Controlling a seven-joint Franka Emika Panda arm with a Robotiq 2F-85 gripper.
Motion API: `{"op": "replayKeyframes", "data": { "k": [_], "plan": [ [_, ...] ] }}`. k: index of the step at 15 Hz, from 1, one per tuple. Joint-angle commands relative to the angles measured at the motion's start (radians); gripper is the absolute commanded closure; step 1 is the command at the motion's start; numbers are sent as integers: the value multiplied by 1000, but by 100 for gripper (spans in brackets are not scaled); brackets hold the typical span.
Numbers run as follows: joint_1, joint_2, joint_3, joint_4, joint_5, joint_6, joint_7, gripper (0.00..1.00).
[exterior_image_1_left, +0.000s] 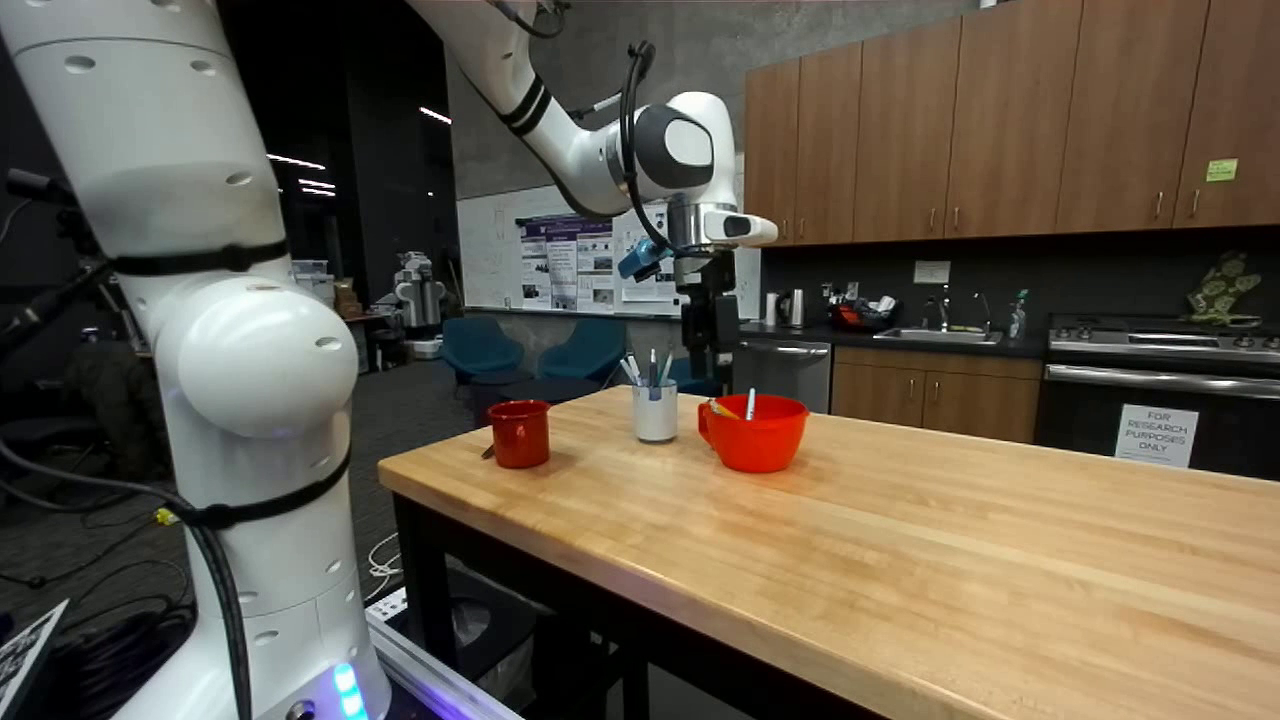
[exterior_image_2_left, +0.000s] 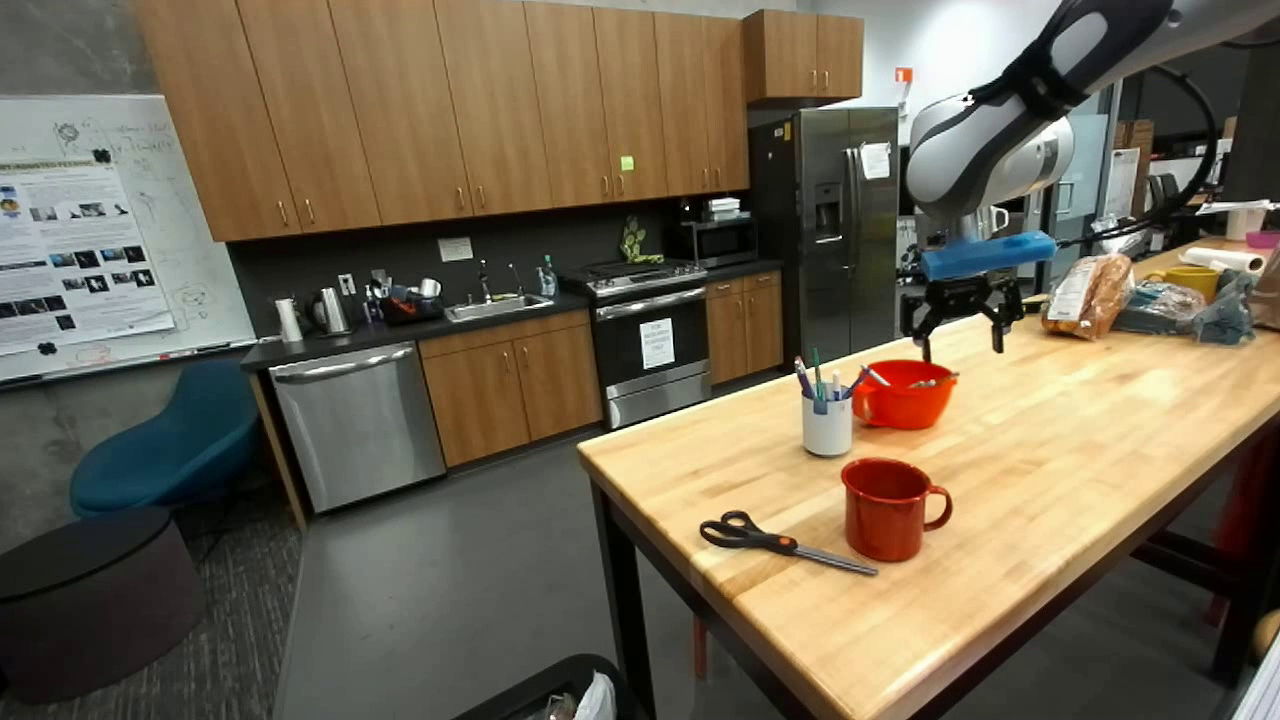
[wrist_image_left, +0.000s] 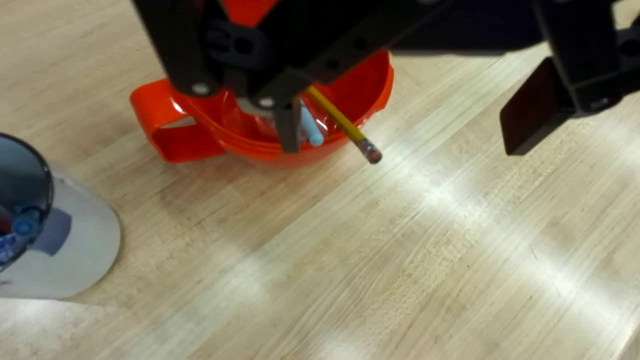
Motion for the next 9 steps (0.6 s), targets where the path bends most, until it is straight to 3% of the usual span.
{"op": "replayKeyframes", "data": {
  "k": [1,9],
  "plan": [
    [-9,-3,-7,-33,-7,29,-12,0],
    [-12,15,-44,-122,22,222,-108,0]
  ]
}}
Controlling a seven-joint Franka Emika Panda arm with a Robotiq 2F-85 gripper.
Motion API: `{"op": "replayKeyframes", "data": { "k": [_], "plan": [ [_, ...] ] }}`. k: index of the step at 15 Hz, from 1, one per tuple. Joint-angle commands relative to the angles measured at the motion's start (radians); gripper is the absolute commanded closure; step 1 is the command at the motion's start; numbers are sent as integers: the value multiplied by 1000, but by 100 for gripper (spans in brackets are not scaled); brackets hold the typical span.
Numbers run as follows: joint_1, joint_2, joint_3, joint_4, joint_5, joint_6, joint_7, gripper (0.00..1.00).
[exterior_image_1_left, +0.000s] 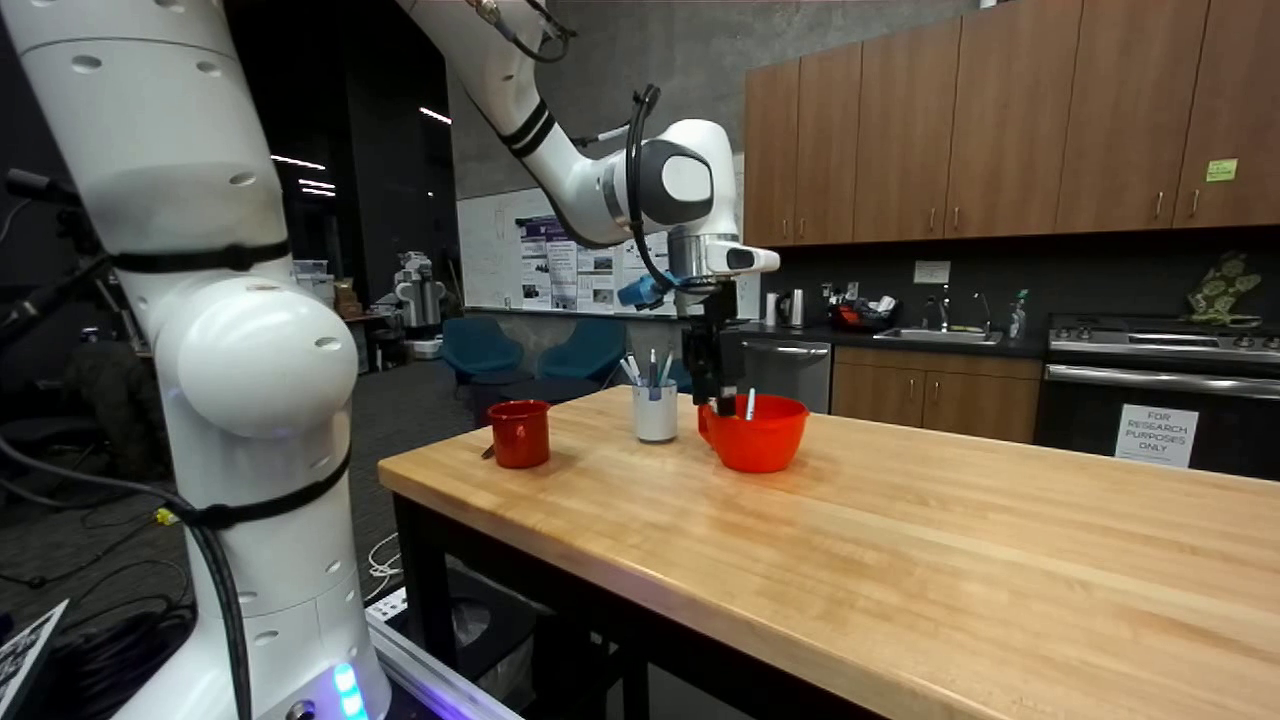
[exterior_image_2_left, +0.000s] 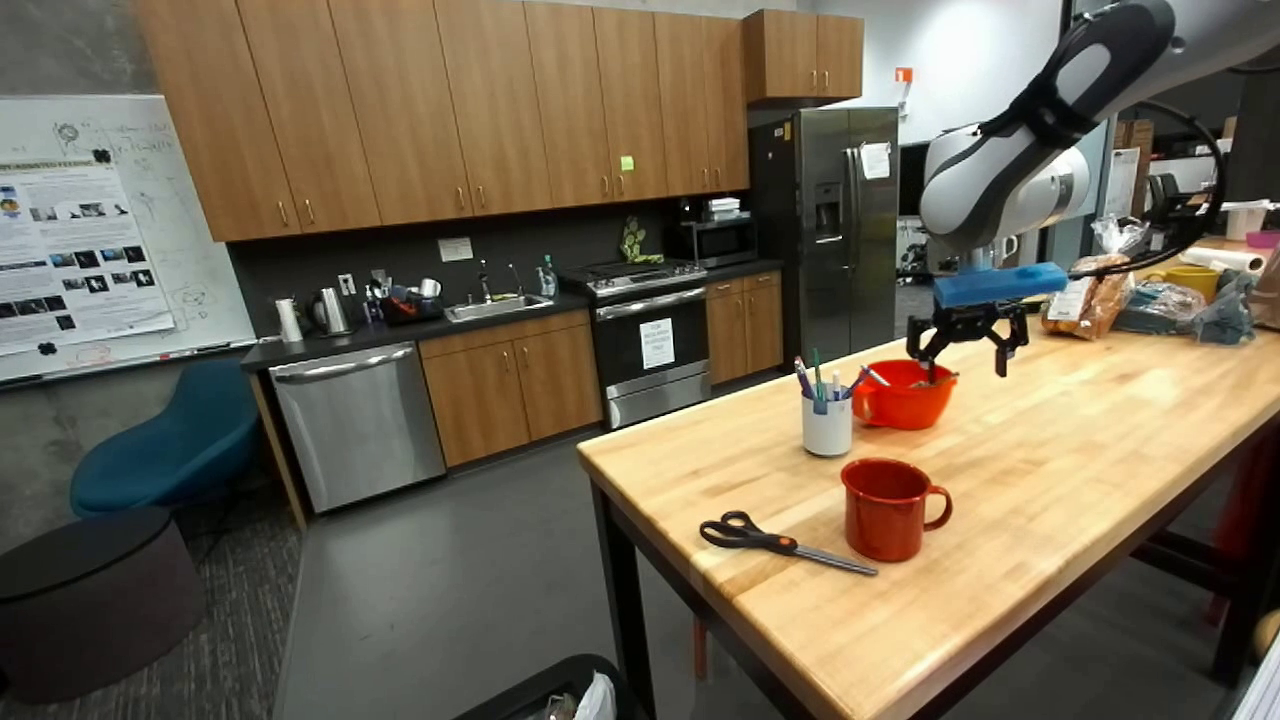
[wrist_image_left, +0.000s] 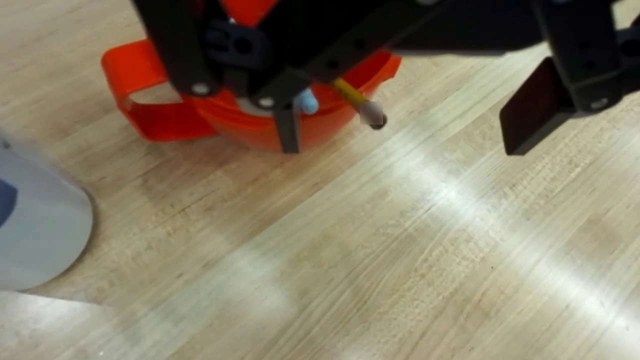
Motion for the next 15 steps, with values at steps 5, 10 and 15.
{"op": "replayKeyframes", "data": {
  "k": [5,10,15],
  "plan": [
    [-10,7,-28,-63,42,160,-122,26],
    [-2,3,-34,-72,116,205,-212,63],
    [1,-4,-34,-71,166,214,-283,99]
  ]
}}
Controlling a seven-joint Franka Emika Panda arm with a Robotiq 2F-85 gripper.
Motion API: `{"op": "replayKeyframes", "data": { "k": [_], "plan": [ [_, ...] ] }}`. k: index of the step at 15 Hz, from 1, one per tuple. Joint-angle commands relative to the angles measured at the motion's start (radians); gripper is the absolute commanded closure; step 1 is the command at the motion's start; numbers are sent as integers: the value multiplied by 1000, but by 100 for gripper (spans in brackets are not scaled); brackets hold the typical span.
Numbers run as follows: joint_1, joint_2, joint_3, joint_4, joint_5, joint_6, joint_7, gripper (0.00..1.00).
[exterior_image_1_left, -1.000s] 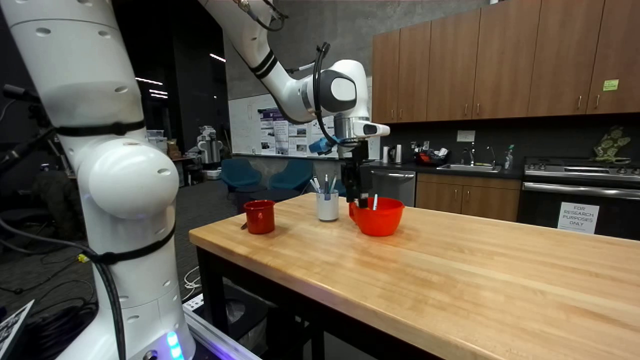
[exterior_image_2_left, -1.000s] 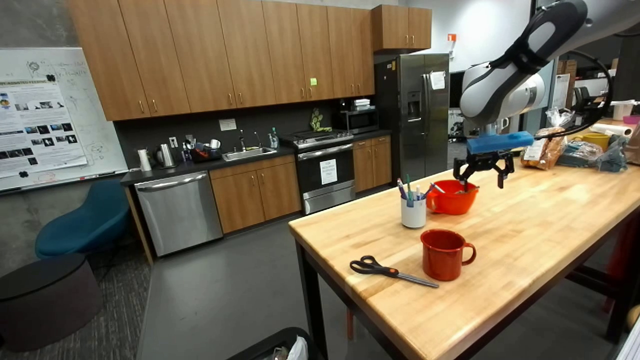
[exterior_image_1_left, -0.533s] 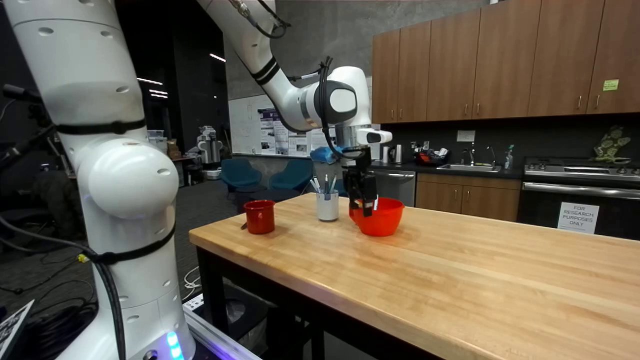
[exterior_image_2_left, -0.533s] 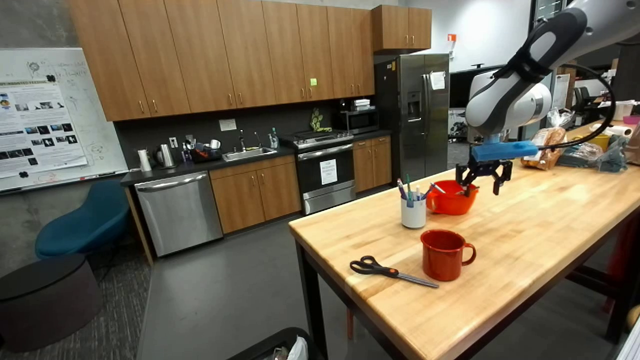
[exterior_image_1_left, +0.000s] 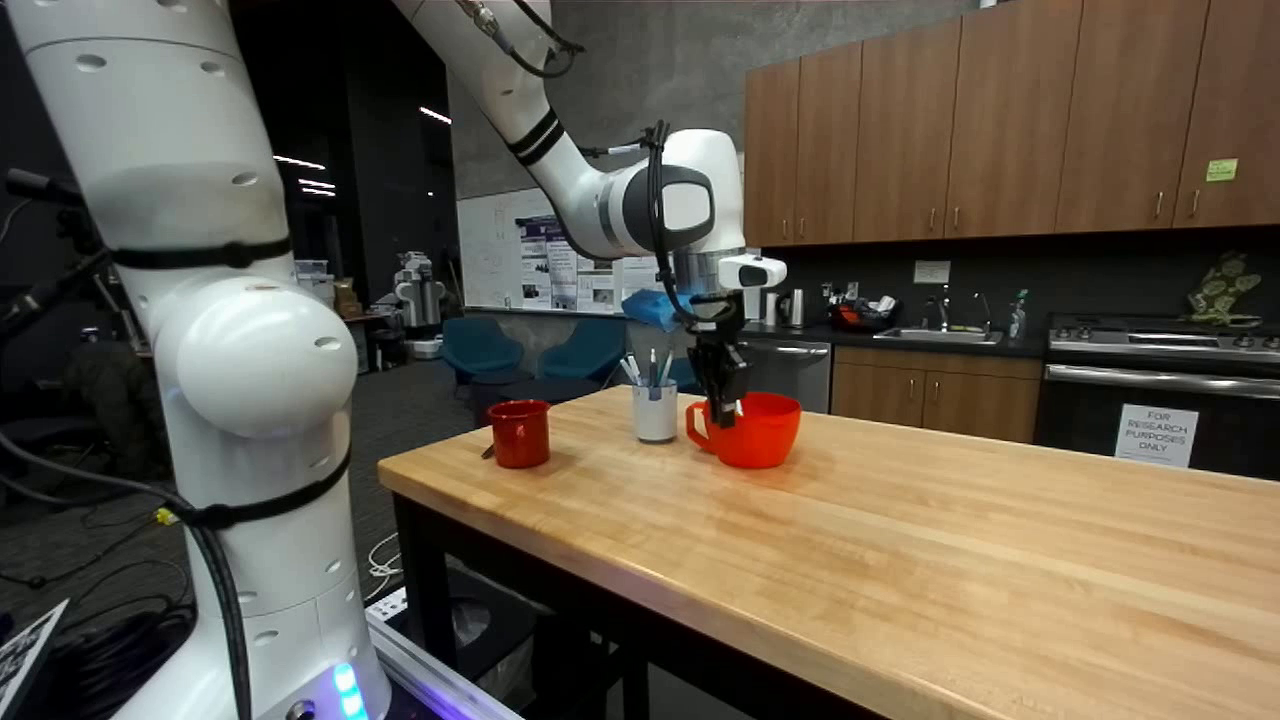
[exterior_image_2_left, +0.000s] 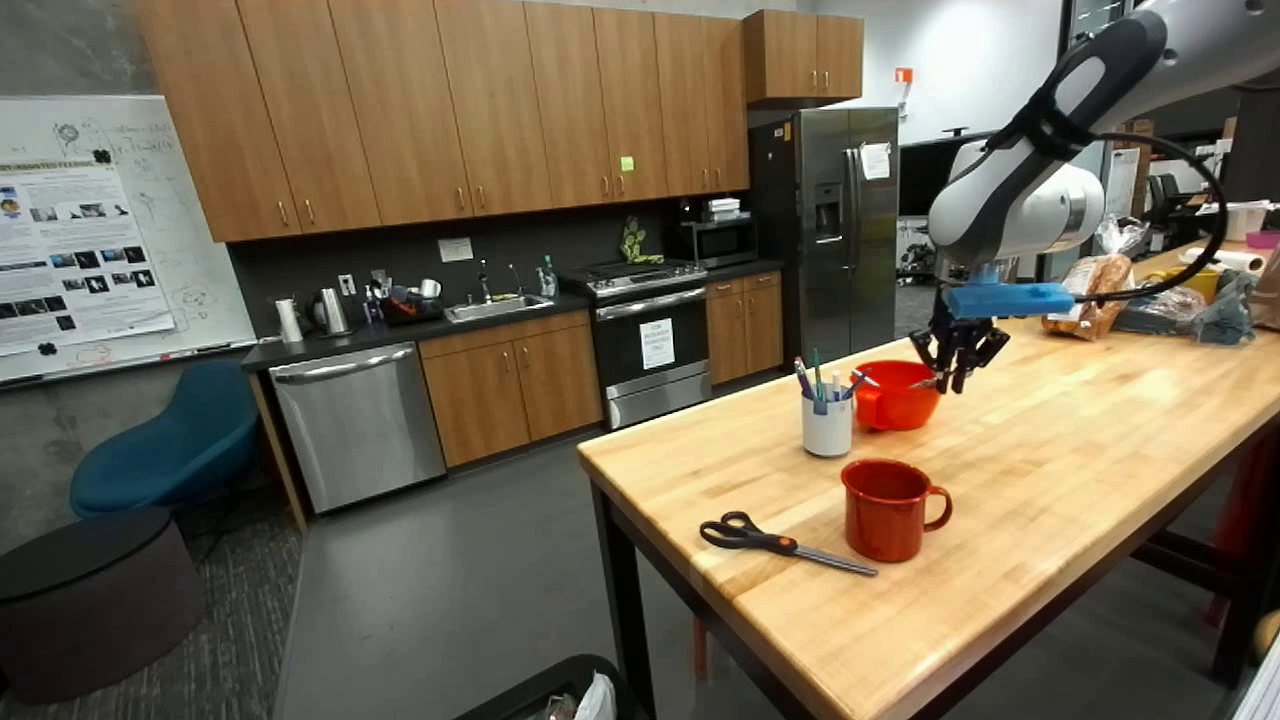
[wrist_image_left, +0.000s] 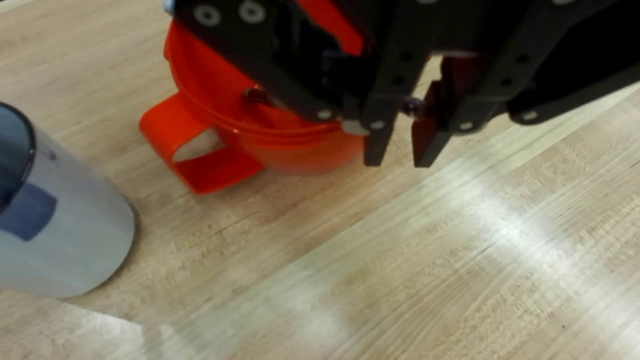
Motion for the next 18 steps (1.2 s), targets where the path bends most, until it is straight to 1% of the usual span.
{"op": "replayKeyframes", "data": {
  "k": [1,6,8,13,16,18],
  "plan": [
    [4,-20,-7,-13,36,11,-62,100],
    [16,-70,-11,-7,105,-25,-128,98],
    [13,-99,-5,3,108,-44,-128,98],
    [-11,-146,21,83,42,-221,-29,98],
    [0,-164,30,142,52,-342,-2,98],
    [7,-175,41,175,59,-393,19,98]
  ]
}}
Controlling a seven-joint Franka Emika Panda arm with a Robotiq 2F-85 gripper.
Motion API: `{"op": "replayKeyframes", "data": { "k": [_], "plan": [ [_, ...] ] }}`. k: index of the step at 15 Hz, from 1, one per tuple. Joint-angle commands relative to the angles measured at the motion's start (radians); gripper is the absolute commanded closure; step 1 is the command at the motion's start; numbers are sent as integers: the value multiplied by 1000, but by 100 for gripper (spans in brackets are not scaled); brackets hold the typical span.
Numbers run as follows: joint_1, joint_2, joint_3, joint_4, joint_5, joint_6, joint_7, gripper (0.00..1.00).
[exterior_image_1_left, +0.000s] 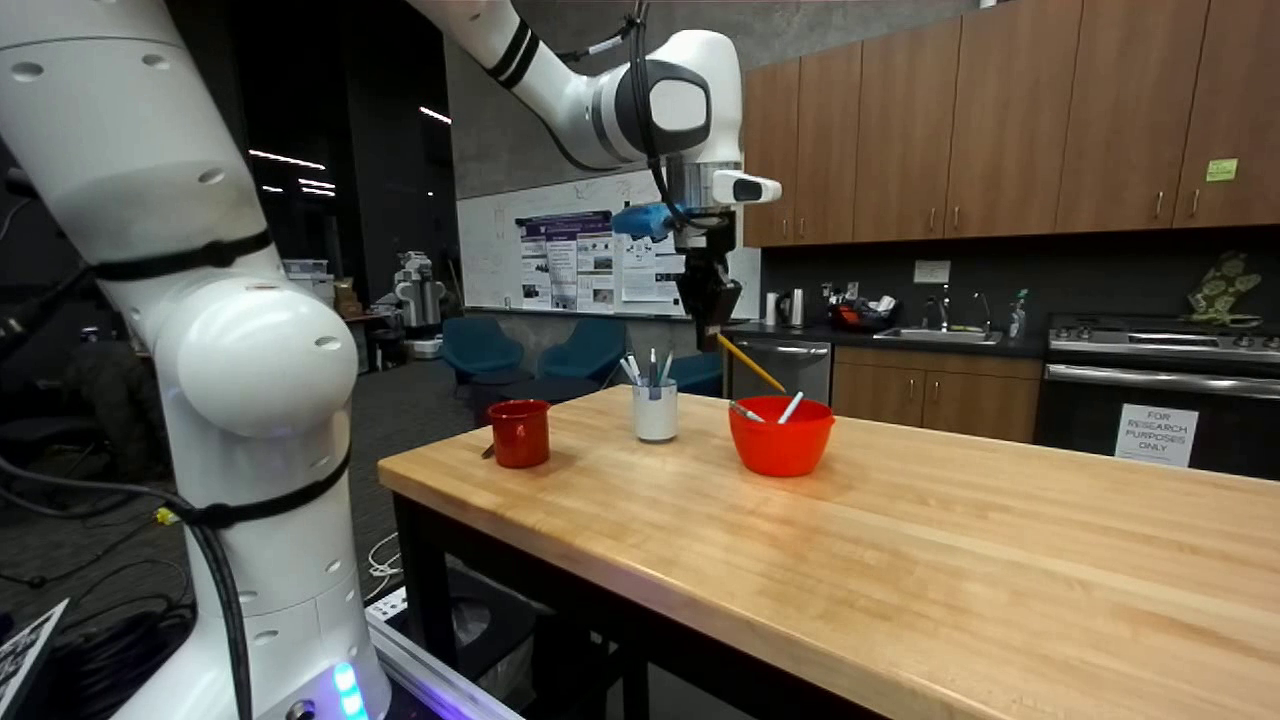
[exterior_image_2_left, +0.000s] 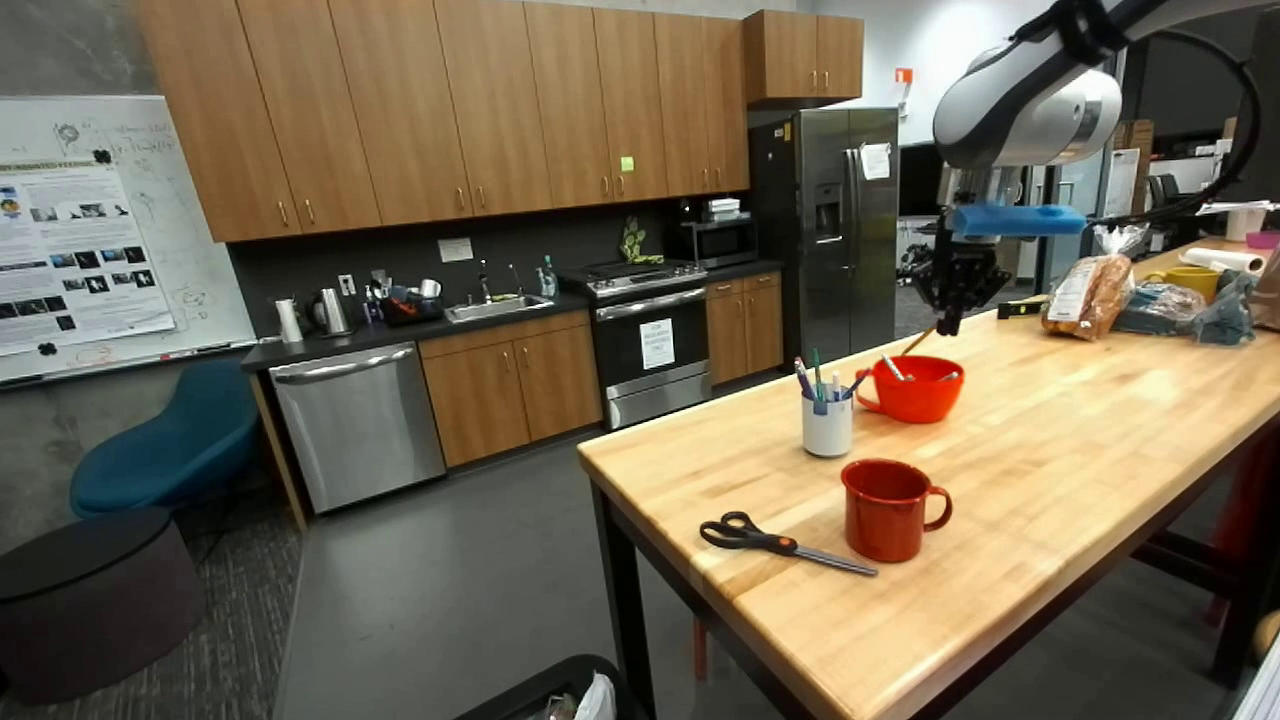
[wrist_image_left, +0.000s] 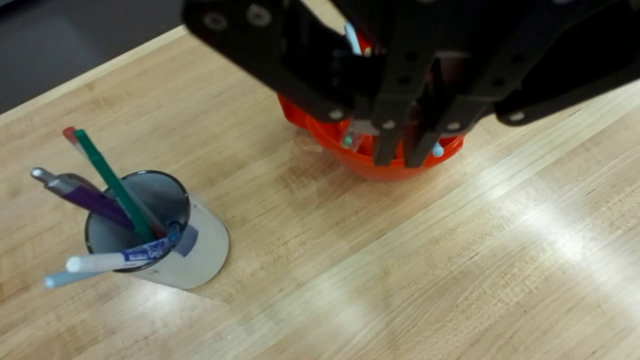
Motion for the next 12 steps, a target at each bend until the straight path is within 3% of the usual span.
{"op": "replayKeyframes", "data": {
  "k": [1,12],
  "plan": [
    [8,-32,30,61,6,-103,51,98],
    [96,-2,83,278,175,-445,95,98]
  ]
}}
